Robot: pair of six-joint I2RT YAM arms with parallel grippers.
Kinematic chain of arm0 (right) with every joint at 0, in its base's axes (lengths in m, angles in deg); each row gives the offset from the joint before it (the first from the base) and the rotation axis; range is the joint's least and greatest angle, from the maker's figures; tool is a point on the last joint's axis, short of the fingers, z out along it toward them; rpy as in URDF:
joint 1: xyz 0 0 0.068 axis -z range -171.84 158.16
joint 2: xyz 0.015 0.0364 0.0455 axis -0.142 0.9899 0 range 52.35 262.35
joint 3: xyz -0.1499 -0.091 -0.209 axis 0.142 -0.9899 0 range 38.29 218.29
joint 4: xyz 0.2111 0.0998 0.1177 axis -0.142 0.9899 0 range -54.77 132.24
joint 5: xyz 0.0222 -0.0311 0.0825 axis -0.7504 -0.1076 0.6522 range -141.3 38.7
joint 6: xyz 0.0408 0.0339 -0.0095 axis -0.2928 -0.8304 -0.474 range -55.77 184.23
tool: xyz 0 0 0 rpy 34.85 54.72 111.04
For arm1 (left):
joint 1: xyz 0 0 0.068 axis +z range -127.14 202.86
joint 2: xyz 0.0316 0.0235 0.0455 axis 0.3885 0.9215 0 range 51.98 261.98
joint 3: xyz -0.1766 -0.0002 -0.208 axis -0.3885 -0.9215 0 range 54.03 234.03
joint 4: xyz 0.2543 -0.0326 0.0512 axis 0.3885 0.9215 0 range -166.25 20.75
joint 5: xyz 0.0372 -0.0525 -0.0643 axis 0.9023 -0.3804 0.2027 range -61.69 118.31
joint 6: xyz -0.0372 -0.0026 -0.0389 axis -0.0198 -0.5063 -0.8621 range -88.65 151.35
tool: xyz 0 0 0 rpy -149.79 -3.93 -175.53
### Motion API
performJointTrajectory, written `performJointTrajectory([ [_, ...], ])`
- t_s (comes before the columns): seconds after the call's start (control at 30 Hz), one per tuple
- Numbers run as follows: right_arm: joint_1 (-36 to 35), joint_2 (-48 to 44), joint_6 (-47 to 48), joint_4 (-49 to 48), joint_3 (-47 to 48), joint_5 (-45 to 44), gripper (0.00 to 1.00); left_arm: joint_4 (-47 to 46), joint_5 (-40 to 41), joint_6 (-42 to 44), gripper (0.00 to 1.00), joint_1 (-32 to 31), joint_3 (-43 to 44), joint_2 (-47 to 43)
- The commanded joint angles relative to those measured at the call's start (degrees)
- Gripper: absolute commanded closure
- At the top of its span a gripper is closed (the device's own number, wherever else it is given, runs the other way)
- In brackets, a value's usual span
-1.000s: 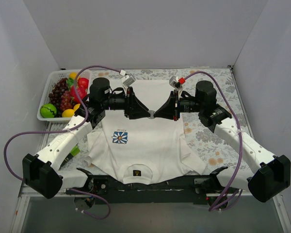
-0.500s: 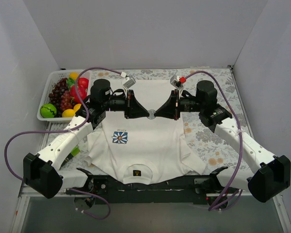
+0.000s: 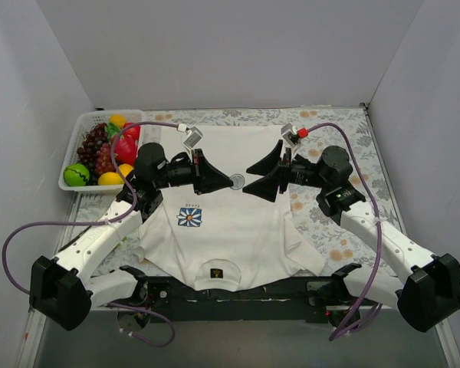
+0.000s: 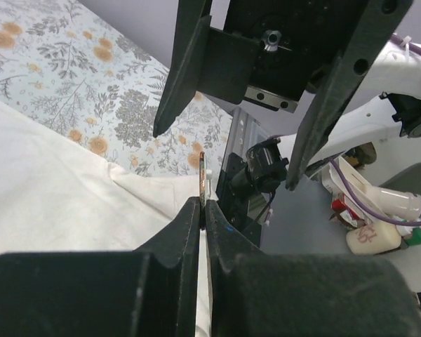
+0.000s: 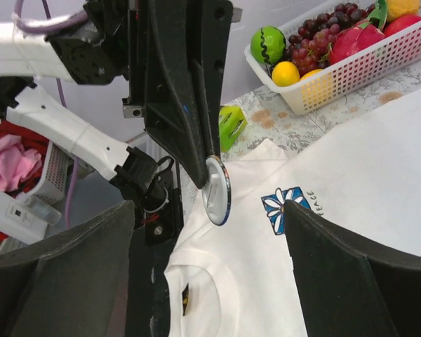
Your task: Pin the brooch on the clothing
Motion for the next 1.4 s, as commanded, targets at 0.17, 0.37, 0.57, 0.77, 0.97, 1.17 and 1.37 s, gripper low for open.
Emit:
performJointTrajectory([
  [0.17, -0.04, 4.79, -17.6, -26.0, -3.19, -2.68, 0.1, -16.42, 7.12, -8.03, 1.0, -0.42, -5.95, -6.28],
  [0.37, -0.21, 7.53, -21.65, -29.44, -2.14, -2.33, 0.26, -16.51, 7.03, -7.95, 1.0, -0.6, -5.96, -5.92],
  [0.57, -1.53, 8.41, -20.86, -27.59, -0.38, -2.24, 0.34, -15.63, 7.03, -7.16, 1.0, -0.51, -5.61, -5.84],
  [0.77, -1.97, 8.76, -20.42, -26.01, 0.06, -2.76, 0.43, -14.83, 6.86, -6.8, 1.0, -0.51, -5.08, -5.66],
  [0.97, -2.23, 9.29, -19.89, -24.34, 0.76, -2.94, 0.62, -14.66, 6.33, -6.8, 1.0, -0.51, -4.99, -5.66],
  [1.17, -2.41, 9.73, -19.63, -22.85, 1.55, -2.68, 0.94, -13.26, 5.71, -5.75, 1.0, -0.51, -3.76, -5.75],
  [1.37, -2.67, 9.55, -13.75, -13.37, 4.36, -4.52, 0.99, -9.31, 5.63, -3.12, 1.0, -0.6, -0.6, -5.05],
])
